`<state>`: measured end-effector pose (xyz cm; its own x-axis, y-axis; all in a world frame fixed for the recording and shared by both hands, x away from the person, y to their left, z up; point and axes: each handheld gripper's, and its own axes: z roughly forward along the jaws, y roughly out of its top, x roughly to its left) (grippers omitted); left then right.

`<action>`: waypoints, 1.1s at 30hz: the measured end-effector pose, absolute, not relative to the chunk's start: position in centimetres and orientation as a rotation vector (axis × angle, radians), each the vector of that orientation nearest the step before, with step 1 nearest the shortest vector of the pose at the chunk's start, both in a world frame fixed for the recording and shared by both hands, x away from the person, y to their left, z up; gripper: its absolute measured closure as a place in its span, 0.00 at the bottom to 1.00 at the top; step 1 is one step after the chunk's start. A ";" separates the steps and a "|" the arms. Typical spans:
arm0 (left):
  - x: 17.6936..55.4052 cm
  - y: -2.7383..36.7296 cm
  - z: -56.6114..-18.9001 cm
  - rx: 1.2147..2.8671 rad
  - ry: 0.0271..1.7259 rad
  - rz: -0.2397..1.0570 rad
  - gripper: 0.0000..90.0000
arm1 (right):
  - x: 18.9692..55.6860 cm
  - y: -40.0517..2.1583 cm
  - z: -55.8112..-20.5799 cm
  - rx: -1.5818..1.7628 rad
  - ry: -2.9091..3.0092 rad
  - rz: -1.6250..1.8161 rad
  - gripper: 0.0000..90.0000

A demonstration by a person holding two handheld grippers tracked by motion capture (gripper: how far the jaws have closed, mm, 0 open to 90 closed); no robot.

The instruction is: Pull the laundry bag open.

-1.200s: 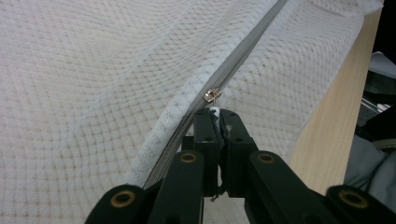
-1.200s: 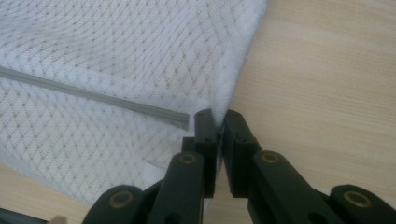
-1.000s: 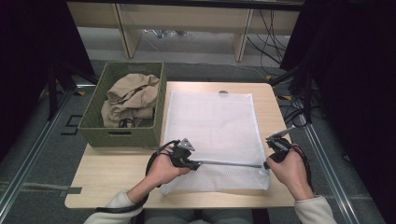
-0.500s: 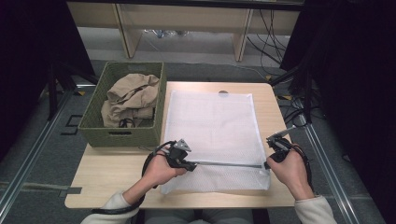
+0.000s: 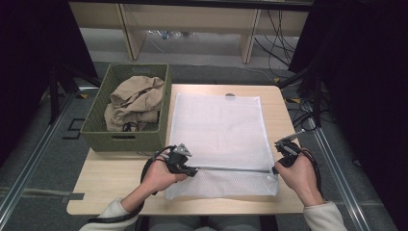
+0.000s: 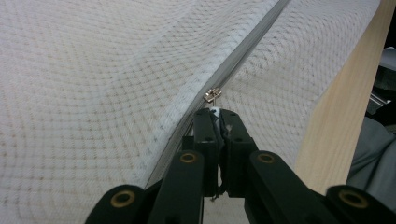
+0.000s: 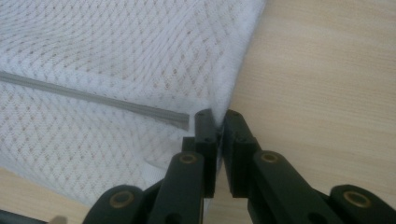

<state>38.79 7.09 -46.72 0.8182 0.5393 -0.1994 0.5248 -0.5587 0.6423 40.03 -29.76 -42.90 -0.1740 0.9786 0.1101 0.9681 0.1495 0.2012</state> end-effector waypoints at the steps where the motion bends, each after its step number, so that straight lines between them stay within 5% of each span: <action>1: 38.7 7.1 -46.8 2.256 0.797 0.021 0.96 | 40.1 -29.8 -42.9 1.985 2.350 0.343 0.96; 33: 38.7 9.5 -47.2 2.320 0.801 0.040 0.96 | 40.0 -29.7 -43.0 1.988 2.349 0.356 0.96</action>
